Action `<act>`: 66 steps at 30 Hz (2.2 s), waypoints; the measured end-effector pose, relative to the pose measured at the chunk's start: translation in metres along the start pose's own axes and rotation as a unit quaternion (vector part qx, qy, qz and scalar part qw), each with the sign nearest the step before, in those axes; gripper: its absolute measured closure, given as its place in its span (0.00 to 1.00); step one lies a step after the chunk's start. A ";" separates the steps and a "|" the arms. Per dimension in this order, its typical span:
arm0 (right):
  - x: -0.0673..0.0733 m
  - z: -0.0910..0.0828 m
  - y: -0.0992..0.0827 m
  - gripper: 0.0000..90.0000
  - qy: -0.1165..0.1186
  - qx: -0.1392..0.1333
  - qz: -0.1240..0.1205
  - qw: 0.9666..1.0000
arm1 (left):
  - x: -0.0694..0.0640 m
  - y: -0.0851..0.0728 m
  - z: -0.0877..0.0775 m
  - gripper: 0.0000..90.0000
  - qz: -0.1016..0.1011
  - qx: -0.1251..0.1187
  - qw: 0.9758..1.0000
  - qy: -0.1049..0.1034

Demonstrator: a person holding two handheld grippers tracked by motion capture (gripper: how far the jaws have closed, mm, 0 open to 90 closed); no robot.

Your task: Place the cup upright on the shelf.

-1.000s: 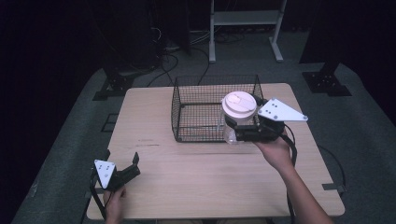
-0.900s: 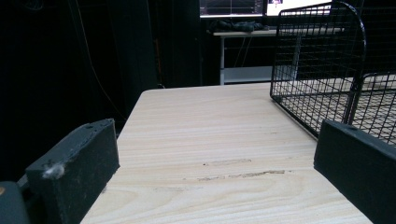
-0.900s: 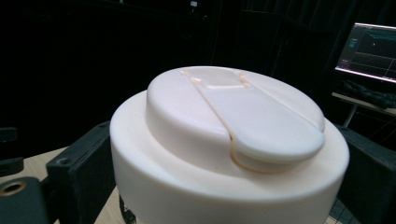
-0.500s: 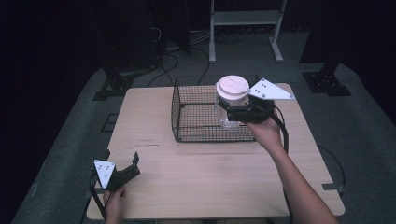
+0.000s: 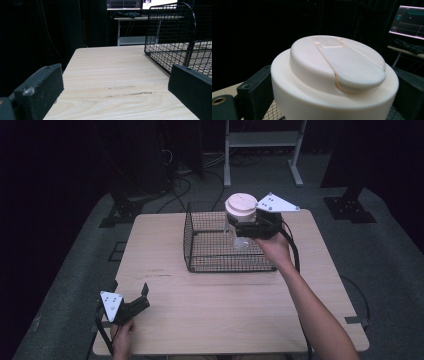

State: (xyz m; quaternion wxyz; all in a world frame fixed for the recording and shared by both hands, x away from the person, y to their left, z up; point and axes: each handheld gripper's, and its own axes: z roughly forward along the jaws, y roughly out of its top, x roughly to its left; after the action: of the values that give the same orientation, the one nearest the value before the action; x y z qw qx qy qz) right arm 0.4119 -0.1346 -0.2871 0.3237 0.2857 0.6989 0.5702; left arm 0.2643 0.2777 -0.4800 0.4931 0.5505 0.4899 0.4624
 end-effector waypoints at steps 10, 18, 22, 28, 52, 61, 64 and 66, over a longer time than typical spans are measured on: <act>-0.008 0.025 -0.005 0.05 -0.019 0.003 -0.005 1.000 | 0.001 0.000 0.000 0.00 -0.002 -0.001 1.000 0.000; -0.016 0.042 -0.017 0.05 -0.028 0.006 0.007 1.000 | 0.001 0.000 0.000 0.00 -0.001 -0.002 1.000 -0.001; -0.016 0.049 -0.022 0.05 -0.027 0.011 0.008 1.000 | 0.001 0.000 0.000 0.00 -0.002 -0.002 1.000 -0.001; -0.016 0.063 -0.031 0.05 -0.020 0.016 0.023 0.999 | 0.001 0.000 0.000 0.00 -0.002 -0.002 1.000 -0.001; -0.018 0.097 -0.071 0.05 -0.020 0.055 0.041 0.997 | 0.001 0.000 0.000 0.00 -0.004 -0.004 1.000 -0.002; -0.016 0.108 -0.086 0.05 -0.019 0.080 0.038 0.996 | 0.001 0.000 0.000 0.00 -0.004 -0.005 1.000 -0.002; -0.018 0.109 -0.089 0.05 -0.019 0.083 0.042 0.995 | 0.001 0.000 -0.001 0.00 -0.004 -0.005 1.000 -0.002; -0.019 0.110 -0.092 0.05 -0.018 0.089 0.045 0.995 | 0.001 0.000 -0.001 0.00 -0.003 -0.005 1.000 -0.002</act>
State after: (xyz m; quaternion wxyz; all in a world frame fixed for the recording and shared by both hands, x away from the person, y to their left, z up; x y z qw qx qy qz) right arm 0.5064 -0.0988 -0.3902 0.2838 0.3550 0.7275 0.5140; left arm 0.2639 0.2790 -0.4798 0.4982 0.5477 0.4882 0.4620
